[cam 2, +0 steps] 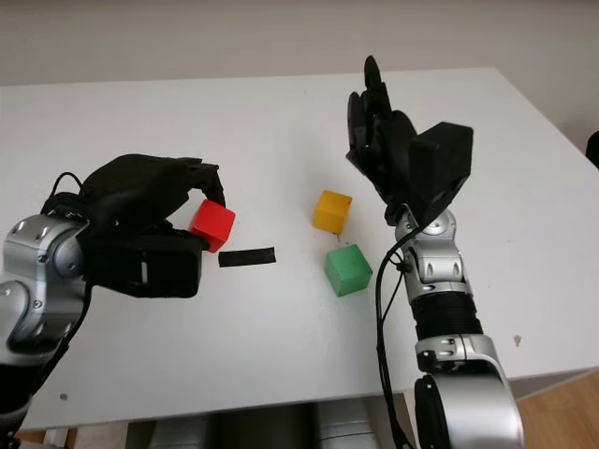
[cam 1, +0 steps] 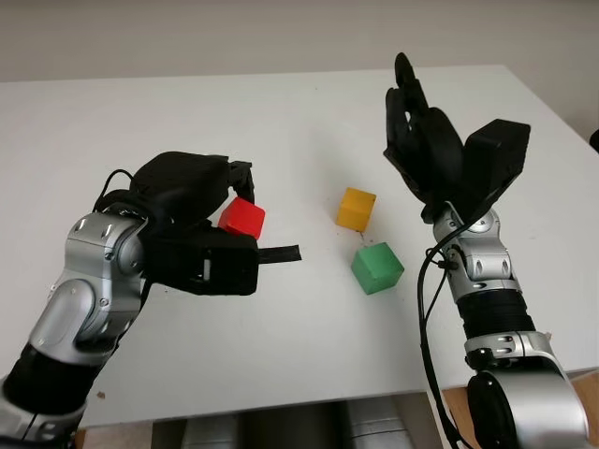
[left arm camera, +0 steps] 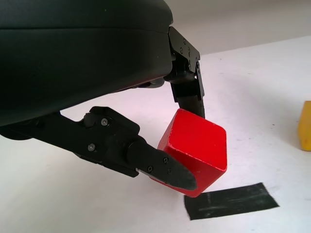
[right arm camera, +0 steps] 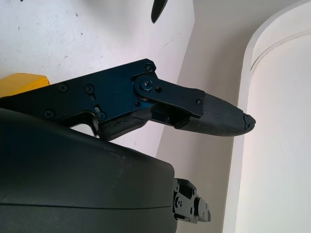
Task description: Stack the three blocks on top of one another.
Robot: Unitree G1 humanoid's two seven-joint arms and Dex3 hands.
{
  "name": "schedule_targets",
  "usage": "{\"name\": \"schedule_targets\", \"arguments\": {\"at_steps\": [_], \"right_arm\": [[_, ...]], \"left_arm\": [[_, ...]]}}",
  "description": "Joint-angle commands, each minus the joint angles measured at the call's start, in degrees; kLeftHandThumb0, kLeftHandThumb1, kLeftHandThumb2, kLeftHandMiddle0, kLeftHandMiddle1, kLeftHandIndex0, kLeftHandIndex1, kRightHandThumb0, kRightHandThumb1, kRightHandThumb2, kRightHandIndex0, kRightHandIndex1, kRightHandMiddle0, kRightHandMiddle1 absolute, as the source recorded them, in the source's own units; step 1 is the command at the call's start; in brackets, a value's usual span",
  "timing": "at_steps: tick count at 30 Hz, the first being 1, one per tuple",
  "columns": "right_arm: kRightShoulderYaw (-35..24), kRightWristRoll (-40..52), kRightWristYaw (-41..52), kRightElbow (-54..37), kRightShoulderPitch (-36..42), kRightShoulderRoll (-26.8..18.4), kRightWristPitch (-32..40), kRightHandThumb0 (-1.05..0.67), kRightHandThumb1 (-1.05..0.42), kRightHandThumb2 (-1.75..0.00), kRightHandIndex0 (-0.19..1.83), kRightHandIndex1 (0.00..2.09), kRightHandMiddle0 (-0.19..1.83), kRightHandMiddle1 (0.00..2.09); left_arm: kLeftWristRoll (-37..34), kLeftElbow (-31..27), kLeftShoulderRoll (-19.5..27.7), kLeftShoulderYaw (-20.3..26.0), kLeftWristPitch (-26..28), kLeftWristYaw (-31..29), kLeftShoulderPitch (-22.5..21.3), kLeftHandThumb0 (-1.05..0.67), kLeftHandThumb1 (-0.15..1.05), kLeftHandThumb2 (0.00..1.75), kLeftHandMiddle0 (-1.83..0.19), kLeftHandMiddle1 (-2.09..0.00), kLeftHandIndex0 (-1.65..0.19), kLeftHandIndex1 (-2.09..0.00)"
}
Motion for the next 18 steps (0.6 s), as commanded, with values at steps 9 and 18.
{"name": "schedule_targets", "arguments": {"at_steps": [9, 18], "right_arm": [[0.1, 0.1, -0.2, -1.3, -0.4, 0.2, -0.1, -0.77, -1.05, -0.72, -0.19, 0.0, -0.19, 0.0], [-0.3, 0.4, -0.1, -0.8, -0.2, 0.2, -0.9, -0.78, -1.05, -0.7, -0.19, 0.0, -0.19, 0.0]], "left_arm": [[-2.2, 4.2, -3.4, -2.6, -0.8, 4.6, -1.4, -0.34, 0.99, 0.05, -0.21, -0.05, -0.41, -1.29], [-3.3, 6.0, -5.3, -4.2, 0.6, 6.4, 0.2, -0.32, 1.04, 0.06, -0.16, -0.05, -0.25, -1.52]]}}
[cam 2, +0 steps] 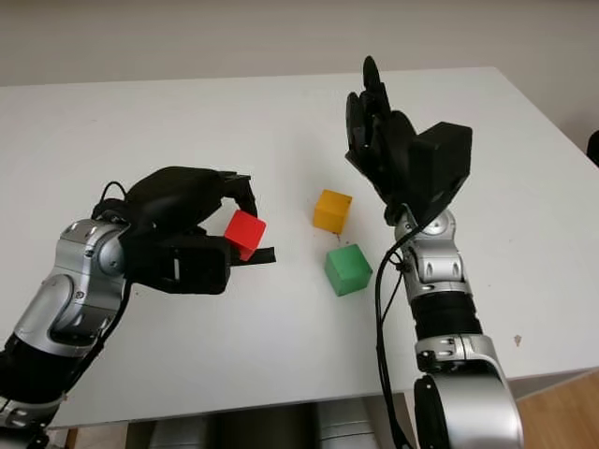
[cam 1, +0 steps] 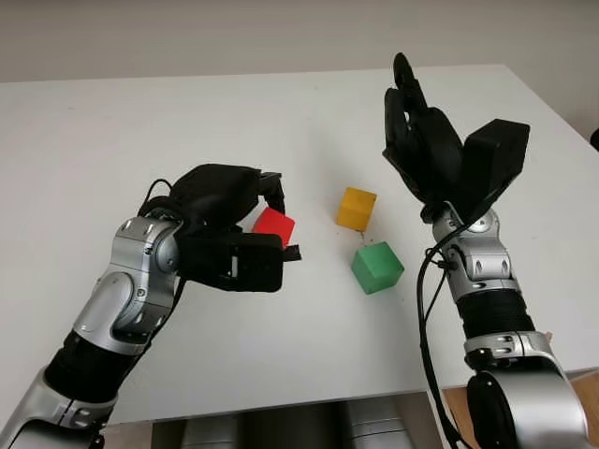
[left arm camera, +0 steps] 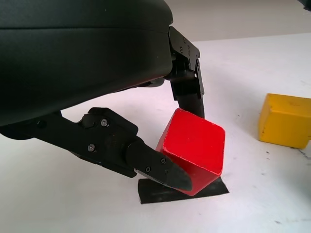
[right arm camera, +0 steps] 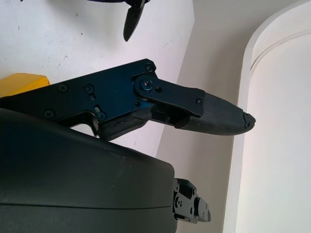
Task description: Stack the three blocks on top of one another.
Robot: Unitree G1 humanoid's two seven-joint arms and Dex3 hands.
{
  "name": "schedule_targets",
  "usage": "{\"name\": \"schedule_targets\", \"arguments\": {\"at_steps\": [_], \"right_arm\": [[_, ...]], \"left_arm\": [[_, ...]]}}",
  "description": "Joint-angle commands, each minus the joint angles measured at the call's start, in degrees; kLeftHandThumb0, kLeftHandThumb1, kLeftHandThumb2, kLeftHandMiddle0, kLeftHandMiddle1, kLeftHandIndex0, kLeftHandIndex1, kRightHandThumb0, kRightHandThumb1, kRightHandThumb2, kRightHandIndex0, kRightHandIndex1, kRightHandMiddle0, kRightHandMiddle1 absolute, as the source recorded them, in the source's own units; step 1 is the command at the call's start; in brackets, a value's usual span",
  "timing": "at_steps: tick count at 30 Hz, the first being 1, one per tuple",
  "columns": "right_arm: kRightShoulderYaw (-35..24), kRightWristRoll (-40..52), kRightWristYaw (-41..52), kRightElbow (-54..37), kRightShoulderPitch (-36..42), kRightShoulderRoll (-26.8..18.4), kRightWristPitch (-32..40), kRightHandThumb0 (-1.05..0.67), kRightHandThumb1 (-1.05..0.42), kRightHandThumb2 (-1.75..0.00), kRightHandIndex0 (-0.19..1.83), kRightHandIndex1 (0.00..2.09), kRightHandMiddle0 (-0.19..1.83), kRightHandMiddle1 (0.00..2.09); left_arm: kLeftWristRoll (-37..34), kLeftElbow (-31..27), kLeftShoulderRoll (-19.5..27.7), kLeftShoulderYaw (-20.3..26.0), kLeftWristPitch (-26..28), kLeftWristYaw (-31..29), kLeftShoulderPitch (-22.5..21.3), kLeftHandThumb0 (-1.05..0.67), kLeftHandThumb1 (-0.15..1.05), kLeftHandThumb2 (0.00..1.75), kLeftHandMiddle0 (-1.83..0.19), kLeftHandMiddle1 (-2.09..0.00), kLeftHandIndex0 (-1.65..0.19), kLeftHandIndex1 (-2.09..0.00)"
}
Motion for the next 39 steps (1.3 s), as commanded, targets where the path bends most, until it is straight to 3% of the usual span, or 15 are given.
{"name": "schedule_targets", "arguments": {"at_steps": [1, 15, 23, 29, 31, 34, 36, 39], "right_arm": [[-0.3, 0.2, -0.1, -0.7, -0.2, 0.2, -0.9, -0.78, -1.05, -0.7, -0.19, 0.0, -0.19, 0.0], [0.0, -0.2, 0.3, -0.9, 0.0, -0.1, -0.8, -0.78, -1.05, -0.72, -0.19, 0.0, -0.19, 0.0], [-0.1, 0.0, 0.2, -0.8, -0.1, 0.0, -0.6, -0.78, -1.05, -0.7, -0.19, 0.0, -0.19, 0.0], [0.0, -0.1, 0.2, -1.0, 0.1, -0.2, -0.9, -0.78, -1.05, -0.71, -0.19, 0.0, -0.19, 0.0], [0.0, -0.2, 0.1, -1.3, 0.1, -0.2, -0.8, -0.77, -1.05, -0.71, -0.19, 0.0, -0.19, 0.0], [0.0, -0.2, 0.1, -1.3, 0.0, -0.2, -0.8, -0.77, -1.05, -0.72, -0.19, 0.0, -0.19, 0.0], [-0.1, -0.1, 0.1, -1.0, -0.1, -0.1, -0.8, -0.78, -1.05, -0.71, -0.19, 0.0, -0.19, 0.0], [-0.1, 0.1, 0.3, -0.8, -0.2, -0.1, -0.6, -0.78, -1.05, -0.71, -0.19, 0.0, -0.19, 0.0]], "left_arm": [[0.1, 0.4, -0.6, -0.7, 0.4, 0.9, 0.3, -0.33, 1.04, 0.06, -0.16, -0.05, -0.24, -1.54], [1.0, 5.2, -2.8, -3.4, -0.3, 11.6, 3.6, -0.33, 1.05, 0.09, -0.13, -0.05, -0.13, -1.73], [1.6, 7.6, -3.1, -3.8, -1.0, 16.7, 4.6, -0.32, 1.05, 0.06, -0.13, -0.05, -0.11, -1.7], [2.7, 8.1, -3.2, -4.7, -0.2, 16.9, 4.4, -0.36, 1.05, 0.07, -0.11, -0.05, -0.13, -1.62], [3.2, 7.8, -3.1, -5.0, 0.2, 16.2, 4.3, -0.39, 1.05, 0.06, -0.09, -0.04, -0.12, -1.51], [3.9, 7.0, -2.3, -5.3, 0.2, 14.4, 4.3, -0.48, 1.05, 0.06, 0.0, -0.04, -0.04, -1.06], [4.1, 6.1, -1.7, -5.4, 0.2, 12.7, 4.3, -0.55, 1.05, 0.08, 0.07, -0.04, -0.05, -0.59], [4.2, 4.4, -1.3, -5.2, 0.6, 10.4, 4.5, -0.62, 1.05, 0.11, 0.14, -0.04, 0.03, -0.26]]}}
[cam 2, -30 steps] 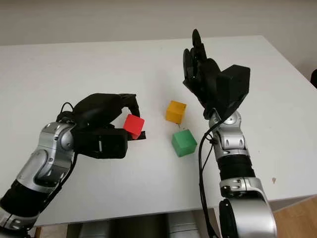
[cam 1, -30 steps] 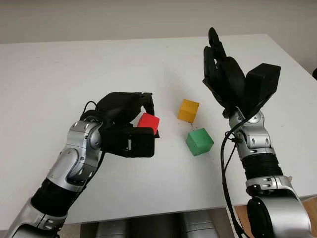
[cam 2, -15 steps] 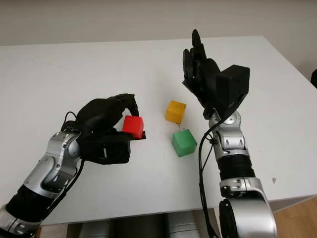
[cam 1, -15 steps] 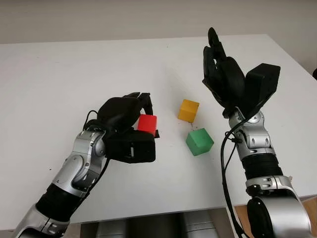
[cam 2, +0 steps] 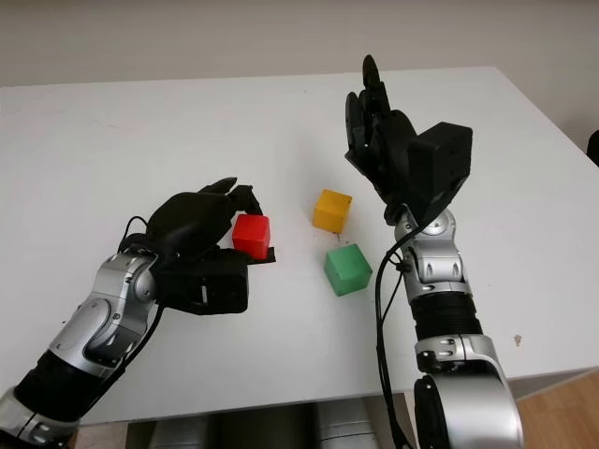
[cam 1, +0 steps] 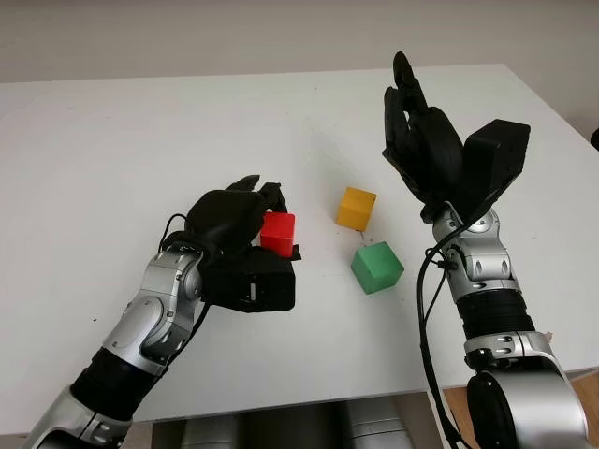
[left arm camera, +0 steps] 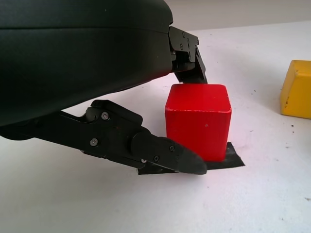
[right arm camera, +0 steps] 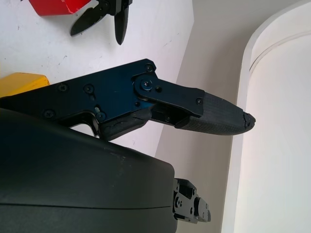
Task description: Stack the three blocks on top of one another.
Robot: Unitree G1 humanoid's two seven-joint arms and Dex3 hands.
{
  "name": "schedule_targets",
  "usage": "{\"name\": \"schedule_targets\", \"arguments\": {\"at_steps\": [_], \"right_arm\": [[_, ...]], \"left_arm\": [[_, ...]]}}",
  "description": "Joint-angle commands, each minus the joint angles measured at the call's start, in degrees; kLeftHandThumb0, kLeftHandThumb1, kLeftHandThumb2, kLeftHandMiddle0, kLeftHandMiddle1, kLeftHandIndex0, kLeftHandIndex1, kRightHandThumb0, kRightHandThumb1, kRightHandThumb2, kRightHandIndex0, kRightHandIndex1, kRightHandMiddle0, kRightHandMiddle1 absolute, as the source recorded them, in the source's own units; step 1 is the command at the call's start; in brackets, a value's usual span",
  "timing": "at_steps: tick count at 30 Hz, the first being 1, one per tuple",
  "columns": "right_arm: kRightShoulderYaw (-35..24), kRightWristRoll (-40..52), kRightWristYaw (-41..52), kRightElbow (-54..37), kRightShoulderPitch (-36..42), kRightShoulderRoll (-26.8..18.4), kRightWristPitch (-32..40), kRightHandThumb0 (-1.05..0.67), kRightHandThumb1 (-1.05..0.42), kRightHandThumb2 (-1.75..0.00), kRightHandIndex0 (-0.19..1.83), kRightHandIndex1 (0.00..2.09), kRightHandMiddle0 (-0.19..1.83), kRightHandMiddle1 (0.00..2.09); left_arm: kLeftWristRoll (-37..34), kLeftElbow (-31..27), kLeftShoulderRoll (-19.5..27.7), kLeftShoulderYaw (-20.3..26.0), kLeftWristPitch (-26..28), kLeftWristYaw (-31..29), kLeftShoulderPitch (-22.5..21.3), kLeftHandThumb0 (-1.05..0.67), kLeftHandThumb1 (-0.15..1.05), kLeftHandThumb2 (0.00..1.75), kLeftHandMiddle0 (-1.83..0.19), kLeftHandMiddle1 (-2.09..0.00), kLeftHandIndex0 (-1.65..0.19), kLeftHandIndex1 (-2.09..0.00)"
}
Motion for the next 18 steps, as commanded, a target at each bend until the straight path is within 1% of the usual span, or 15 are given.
{"name": "schedule_targets", "arguments": {"at_steps": [1, 3, 8, 12, 15, 18], "right_arm": [[-0.2, 0.2, 0.1, -0.7, -0.3, -0.1, -0.3, -0.77, -1.05, -0.71, -0.19, 0.0, -0.19, 0.0], [-0.2, 0.1, 0.0, -0.5, -0.4, 0.0, -0.4, -0.77, -1.05, -0.71, -0.19, 0.0, -0.19, 0.0], [-0.1, -0.1, 0.2, -0.1, -0.5, -0.3, -0.8, -0.77, -1.05, -0.7, -0.19, 0.0, -0.19, 0.0], [-0.2, -0.2, 0.1, -0.1, -0.6, -0.4, -0.7, -0.77, -1.05, -0.7, -0.19, 0.0, -0.19, 0.0], [-0.2, -0.3, 0.1, -0.1, -0.8, -0.5, -0.4, -0.78, -1.05, -0.69, -0.19, 0.0, -0.19, 0.0], [-0.2, -0.2, 0.2, 0.1, -1.1, -0.6, -0.6, -0.78, -1.05, -0.69, -0.19, 0.0, -0.19, 0.0]], "left_arm": [[0.4, -2.3, 0.6, -0.1, 0.2, -0.9, 0.5, -0.63, 1.05, 0.11, 0.15, -0.04, 0.05, -0.22], [0.6, -3.7, 0.9, 0.1, 0.4, -1.9, 0.9, -0.67, 1.05, 0.13, 0.17, -0.03, 0.1, -0.14], [-1.5, -7.3, 1.0, 2.0, 0.7, -3.3, 2.3, -0.72, 1.05, 0.12, 0.19, -0.01, 0.16, -0.08], [-4.2, -10.2, 1.1, 4.0, 1.2, -4.5, 3.2, -0.83, 1.05, 0.15, 0.19, 0.0, 0.19, -0.02], [-8.3, -12.8, 1.1, 7.1, 1.7, -5.3, 3.7, -0.86, 1.05, 0.18, 0.19, 0.0, 0.19, 0.0], [-11.8, -14.5, 0.6, 10.4, 2.3, -3.9, 4.1, -0.88, 1.05, 0.25, 0.19, 0.0, 0.19, 0.0]]}}
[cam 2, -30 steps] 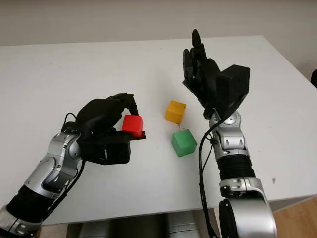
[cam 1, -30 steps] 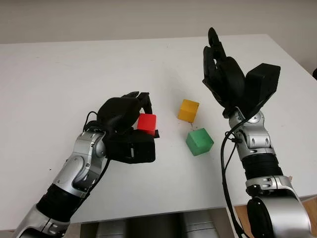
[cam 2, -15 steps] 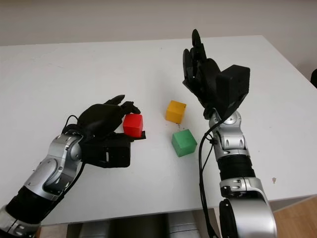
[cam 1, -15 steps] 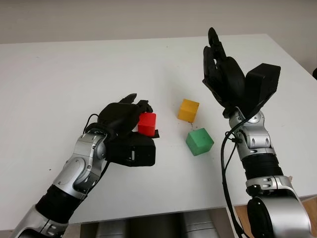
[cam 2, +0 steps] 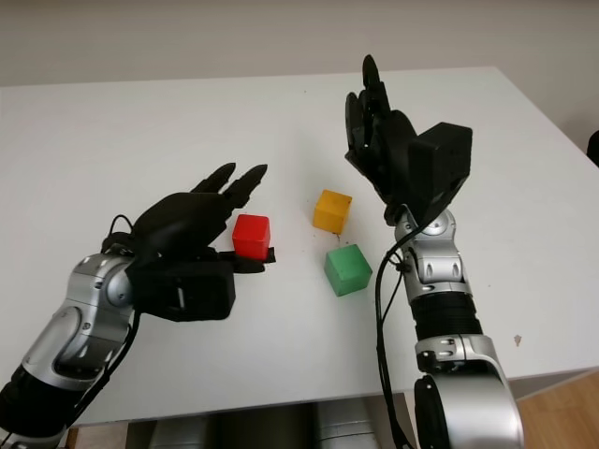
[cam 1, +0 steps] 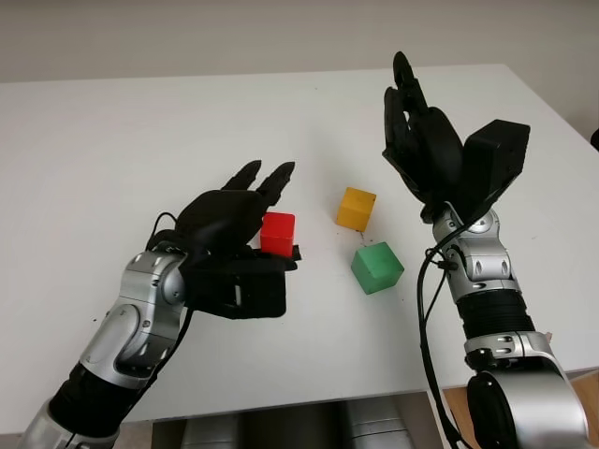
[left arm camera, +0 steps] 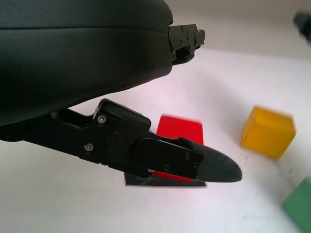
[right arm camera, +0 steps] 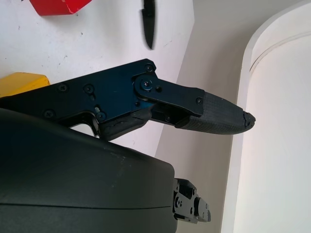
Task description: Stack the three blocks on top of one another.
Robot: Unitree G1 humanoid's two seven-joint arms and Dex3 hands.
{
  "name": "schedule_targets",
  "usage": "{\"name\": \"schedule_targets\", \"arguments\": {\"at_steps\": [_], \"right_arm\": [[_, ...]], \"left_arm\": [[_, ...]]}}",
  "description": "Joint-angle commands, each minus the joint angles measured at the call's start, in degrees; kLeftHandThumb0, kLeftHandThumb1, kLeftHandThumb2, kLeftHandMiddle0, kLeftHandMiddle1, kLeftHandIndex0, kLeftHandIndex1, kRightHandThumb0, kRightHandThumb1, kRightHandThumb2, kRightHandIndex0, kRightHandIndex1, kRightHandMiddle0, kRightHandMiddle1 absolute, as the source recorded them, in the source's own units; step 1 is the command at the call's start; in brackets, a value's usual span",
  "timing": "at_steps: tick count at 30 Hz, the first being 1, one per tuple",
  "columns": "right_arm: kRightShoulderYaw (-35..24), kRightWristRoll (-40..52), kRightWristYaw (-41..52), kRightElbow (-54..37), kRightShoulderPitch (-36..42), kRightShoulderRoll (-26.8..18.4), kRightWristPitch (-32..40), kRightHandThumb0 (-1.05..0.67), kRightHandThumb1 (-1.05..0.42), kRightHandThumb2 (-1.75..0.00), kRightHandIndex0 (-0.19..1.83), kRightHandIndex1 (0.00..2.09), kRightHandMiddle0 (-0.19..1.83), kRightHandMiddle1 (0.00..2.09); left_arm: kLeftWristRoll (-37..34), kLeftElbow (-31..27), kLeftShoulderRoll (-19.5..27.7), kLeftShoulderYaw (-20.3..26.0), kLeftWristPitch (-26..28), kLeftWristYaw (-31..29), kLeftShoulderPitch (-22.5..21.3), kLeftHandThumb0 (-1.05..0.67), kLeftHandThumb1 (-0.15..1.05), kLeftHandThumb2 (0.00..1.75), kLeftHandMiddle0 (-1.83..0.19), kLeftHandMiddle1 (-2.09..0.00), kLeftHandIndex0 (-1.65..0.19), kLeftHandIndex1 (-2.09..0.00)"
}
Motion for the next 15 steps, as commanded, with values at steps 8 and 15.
{"name": "schedule_targets", "arguments": {"at_steps": [8, 15], "right_arm": [[-0.8, 0.0, 0.6, 0.4, -1.7, -1.6, -0.9, -0.74, -1.05, -0.67, -0.19, 0.0, -0.19, 0.0], [-0.4, -2.7, -0.9, 0.2, -3.1, -4.4, 2.8, -0.73, -1.05, -0.36, -0.19, 0.0, -0.18, 0.01]], "left_arm": [[-12.9, 3.3, -3.1, 12.2, -1.9, 11.3, -0.7, -0.84, 1.05, 0.67, 0.19, 0.0, 0.19, -0.01], [-27.8, 15.1, -6.2, 21.7, -7.3, 20.3, -5.0, -0.78, 1.05, 0.67, 0.13, -0.05, 0.12, -0.06]]}}
